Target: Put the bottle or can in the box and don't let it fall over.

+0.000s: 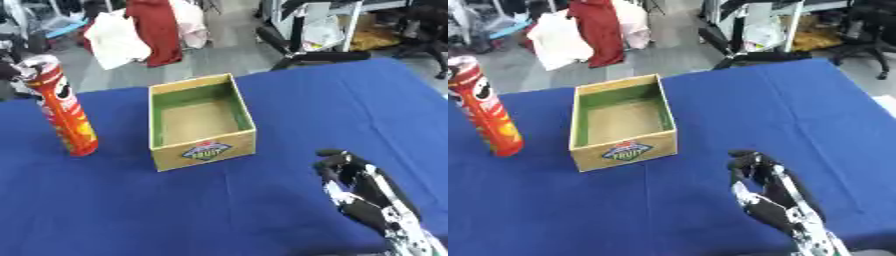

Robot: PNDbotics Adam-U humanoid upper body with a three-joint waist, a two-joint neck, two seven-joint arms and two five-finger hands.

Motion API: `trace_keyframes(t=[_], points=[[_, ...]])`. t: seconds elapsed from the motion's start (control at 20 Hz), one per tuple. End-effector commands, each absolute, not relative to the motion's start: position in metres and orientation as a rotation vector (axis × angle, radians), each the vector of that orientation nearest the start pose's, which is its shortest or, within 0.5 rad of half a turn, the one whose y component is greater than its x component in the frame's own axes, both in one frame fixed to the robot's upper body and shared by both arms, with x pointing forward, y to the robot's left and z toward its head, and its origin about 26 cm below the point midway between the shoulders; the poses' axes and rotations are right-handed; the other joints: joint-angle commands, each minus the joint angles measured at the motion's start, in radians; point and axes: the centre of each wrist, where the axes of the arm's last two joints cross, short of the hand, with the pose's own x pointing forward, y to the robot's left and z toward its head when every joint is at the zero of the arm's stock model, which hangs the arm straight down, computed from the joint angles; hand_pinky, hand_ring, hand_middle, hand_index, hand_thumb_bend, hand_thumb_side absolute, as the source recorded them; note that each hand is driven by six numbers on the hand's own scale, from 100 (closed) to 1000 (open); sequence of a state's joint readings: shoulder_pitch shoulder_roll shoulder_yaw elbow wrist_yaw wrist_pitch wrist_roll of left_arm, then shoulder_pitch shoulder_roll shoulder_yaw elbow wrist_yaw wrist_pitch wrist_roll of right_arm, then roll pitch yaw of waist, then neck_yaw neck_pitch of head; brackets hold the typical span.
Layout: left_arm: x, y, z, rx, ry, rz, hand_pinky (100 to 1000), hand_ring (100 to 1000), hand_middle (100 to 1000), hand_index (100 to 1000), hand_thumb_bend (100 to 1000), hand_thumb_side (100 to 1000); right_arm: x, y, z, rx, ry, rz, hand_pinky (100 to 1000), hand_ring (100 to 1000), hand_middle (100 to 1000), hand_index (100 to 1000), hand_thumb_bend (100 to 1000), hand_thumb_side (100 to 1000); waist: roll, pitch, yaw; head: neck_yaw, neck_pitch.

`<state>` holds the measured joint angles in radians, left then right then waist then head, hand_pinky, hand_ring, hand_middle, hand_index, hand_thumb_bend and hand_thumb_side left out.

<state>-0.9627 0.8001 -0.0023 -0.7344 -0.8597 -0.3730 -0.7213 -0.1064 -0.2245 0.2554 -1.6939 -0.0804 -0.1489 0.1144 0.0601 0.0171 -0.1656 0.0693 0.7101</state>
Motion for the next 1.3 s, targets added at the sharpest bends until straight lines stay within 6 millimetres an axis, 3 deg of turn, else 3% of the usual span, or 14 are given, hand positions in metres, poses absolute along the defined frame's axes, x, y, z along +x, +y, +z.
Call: trace_keyframes(t=[0.05, 0.3, 0.9, 1.15, 1.3], points=[[0.435, 0.470, 0.275, 0.891, -0.983, -1.479, 730, 895, 1000, 1000, 100, 792, 0.295, -0.214, 0.052, 0.230, -1.888, 0.472, 759, 736, 770, 641, 100, 147, -0.001, -0.009, 0.001, -0.001, -0.006], [0.437, 0.468, 0.269, 0.883, -0.979, -1.480, 767, 935, 1000, 1000, 100, 814, 0.295, -0.214, 0.052, 0.232, -1.890, 0.473, 759, 736, 770, 641, 100, 149, -0.001, -0.006, -0.001, -0.001, -0.006], [0.442, 0.460, 0.254, 0.884, -0.983, -1.497, 770, 930, 1000, 1000, 100, 962, 0.296, -0.212, 0.055, 0.239, -1.899, 0.472, 759, 736, 770, 641, 100, 148, -0.003, 0.005, -0.011, -0.003, -0.007], [0.441, 0.462, 0.260, 0.900, -0.990, -1.491, 767, 919, 1000, 1000, 100, 875, 0.296, -0.212, 0.054, 0.239, -1.896, 0.471, 759, 736, 770, 641, 100, 149, -0.001, 0.003, -0.011, -0.002, -0.005], [0.440, 0.463, 0.264, 0.916, -1.008, -1.477, 765, 920, 1000, 1000, 100, 869, 0.295, -0.212, 0.053, 0.238, -1.893, 0.472, 759, 736, 770, 641, 100, 149, -0.001, -0.002, -0.008, -0.002, -0.006]])
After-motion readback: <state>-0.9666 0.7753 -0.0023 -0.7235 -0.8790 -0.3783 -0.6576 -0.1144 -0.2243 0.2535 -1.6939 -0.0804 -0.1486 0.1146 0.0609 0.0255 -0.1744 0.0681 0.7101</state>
